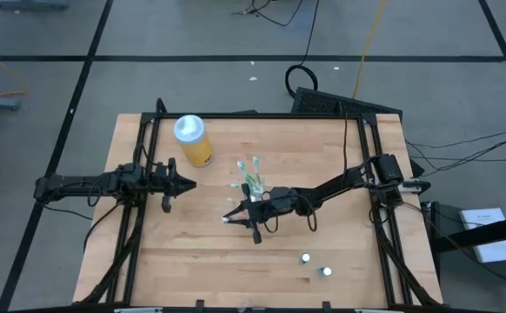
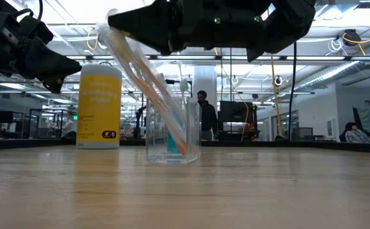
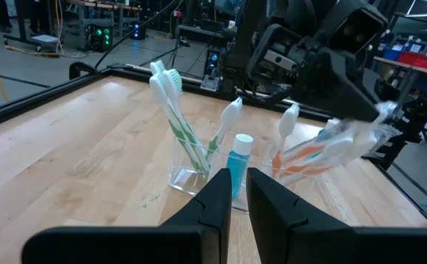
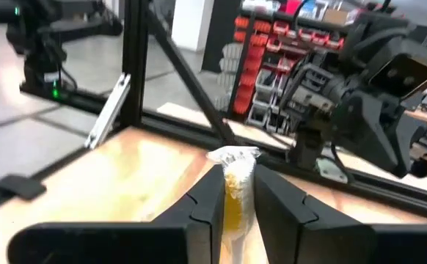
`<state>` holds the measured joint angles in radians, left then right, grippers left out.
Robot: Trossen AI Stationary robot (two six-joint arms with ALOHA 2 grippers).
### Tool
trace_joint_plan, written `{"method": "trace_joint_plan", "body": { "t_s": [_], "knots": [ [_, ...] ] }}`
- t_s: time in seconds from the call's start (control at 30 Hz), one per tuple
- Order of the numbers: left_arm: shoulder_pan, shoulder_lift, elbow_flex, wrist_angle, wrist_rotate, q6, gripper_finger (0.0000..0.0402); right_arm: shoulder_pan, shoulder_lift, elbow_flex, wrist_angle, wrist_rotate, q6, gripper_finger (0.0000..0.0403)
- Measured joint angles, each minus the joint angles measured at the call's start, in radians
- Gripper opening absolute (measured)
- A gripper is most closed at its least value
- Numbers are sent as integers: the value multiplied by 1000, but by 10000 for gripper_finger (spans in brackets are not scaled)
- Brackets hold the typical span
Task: Pick & Place toothbrushing station
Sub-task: Put the orange toothbrush into the transparent organizer
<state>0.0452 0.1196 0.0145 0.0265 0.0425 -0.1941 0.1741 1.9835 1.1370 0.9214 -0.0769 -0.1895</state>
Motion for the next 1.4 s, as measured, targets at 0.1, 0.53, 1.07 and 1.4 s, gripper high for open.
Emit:
{"method": "trace_joint_plan", "body": {
  "t_s": [0.1,0.53,1.07,1.4],
  "knots": [
    [0,0,0,0,0,0,49,-5,0,0,-33,0,-15,59],
    [0,0,0,0,0,0,49,-29,-1,0,-113,0,-60,59],
    [0,0,0,0,0,0,49,-28,-1,0,-97,2,-63,59],
    [0,0,0,0,0,0,49,-26,0,-1,-57,36,-58,59]
  ]
}}
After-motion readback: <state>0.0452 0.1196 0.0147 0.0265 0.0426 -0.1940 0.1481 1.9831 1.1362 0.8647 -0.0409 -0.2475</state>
